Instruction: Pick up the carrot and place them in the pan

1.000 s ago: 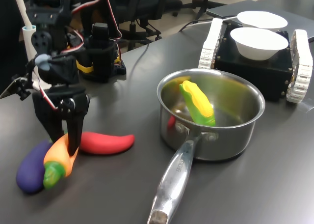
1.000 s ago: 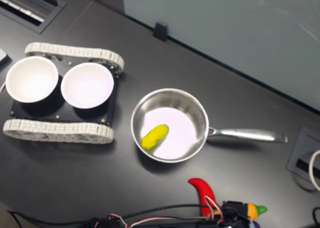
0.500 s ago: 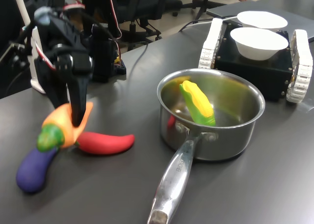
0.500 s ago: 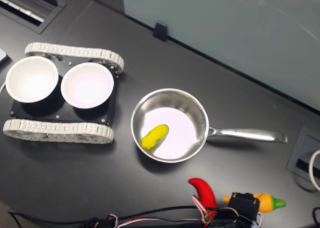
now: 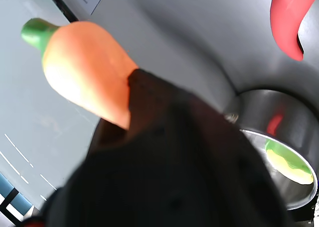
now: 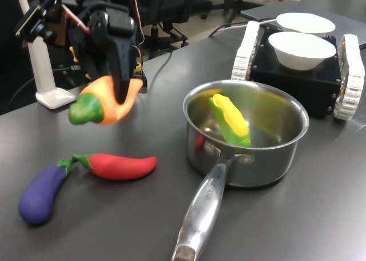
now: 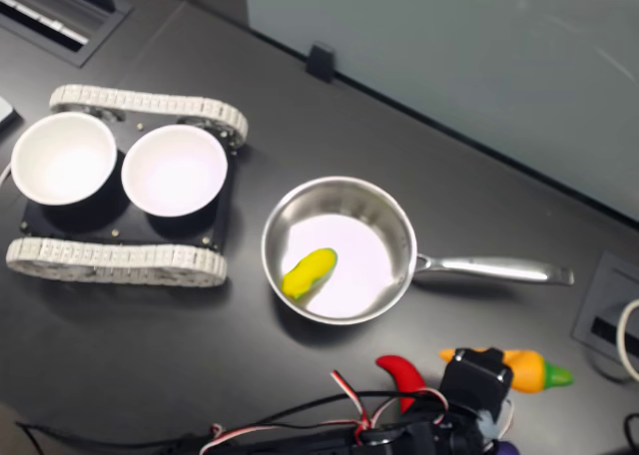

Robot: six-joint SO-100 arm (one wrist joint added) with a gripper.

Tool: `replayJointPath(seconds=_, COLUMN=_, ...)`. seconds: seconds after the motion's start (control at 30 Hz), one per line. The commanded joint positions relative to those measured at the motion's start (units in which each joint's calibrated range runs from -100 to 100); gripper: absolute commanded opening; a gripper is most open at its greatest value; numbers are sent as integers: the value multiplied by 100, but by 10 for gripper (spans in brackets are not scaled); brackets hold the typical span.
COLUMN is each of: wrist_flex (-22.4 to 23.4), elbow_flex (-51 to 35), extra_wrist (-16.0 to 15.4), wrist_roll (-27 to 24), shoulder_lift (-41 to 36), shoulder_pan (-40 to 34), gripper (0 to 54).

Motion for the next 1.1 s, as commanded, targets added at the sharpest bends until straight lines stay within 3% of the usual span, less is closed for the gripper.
replayJointPath(seconds=0.0, wrist_flex=19, elbow_flex=-614, extra_wrist=-90, wrist_roll=-230, shoulder_lift=-697, shoulder_pan=-308, gripper=2)
replayJointPath(seconds=0.87, wrist_flex=-40, elbow_flex=-333, extra_wrist=-48, wrist_roll=-1446, shoulder_lift=-1701, shoulder_pan=-2899, gripper=2)
replayJointPath(seconds=1.07, wrist_flex=-168, elbow_flex=-51, extra_wrist=112, wrist_roll=-1617, shoulder_lift=-1861, shoulder_pan=-3553, gripper=2)
